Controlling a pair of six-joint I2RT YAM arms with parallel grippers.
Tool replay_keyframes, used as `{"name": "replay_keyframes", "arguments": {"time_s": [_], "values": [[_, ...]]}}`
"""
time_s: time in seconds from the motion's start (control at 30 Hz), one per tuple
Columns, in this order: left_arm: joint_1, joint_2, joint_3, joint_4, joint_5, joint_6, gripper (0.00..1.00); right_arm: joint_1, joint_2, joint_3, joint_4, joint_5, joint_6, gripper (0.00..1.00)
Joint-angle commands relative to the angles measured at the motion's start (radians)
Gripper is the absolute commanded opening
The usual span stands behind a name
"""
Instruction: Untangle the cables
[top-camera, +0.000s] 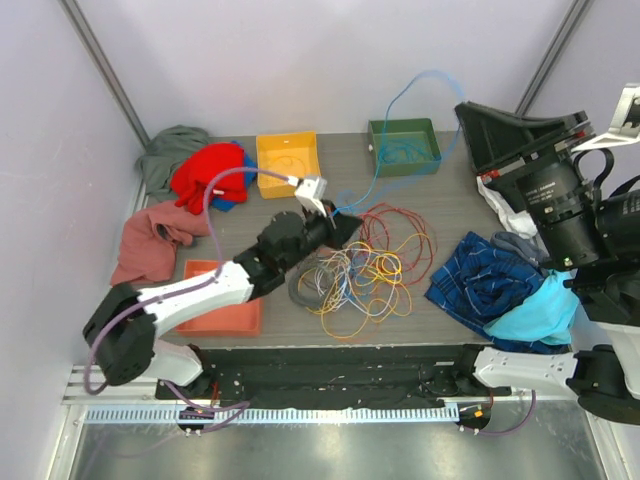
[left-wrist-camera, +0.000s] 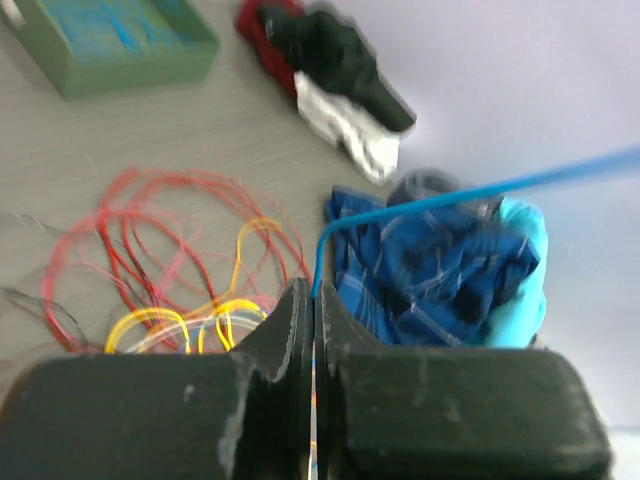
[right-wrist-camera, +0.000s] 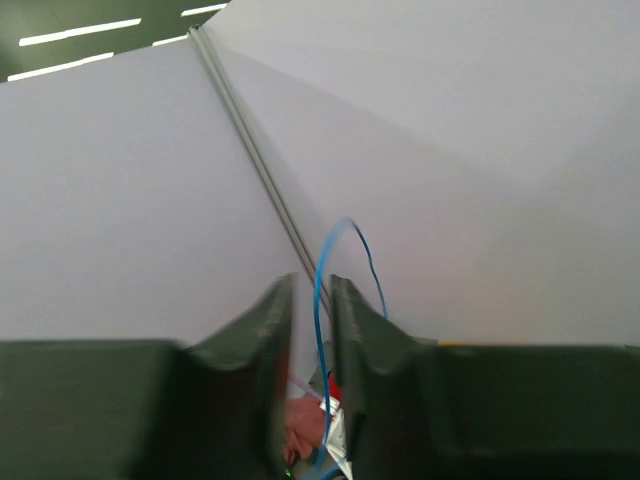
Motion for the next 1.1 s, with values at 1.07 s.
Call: {"name": "replay_keyframes", "arguments": {"time_s": [1.07], "values": [[0.062,0.100,1.366,-1.026,0.032,0.305,0.00,0.002,-0.138,-0.785,0.323,-0.156,0.101,0.74]]}}
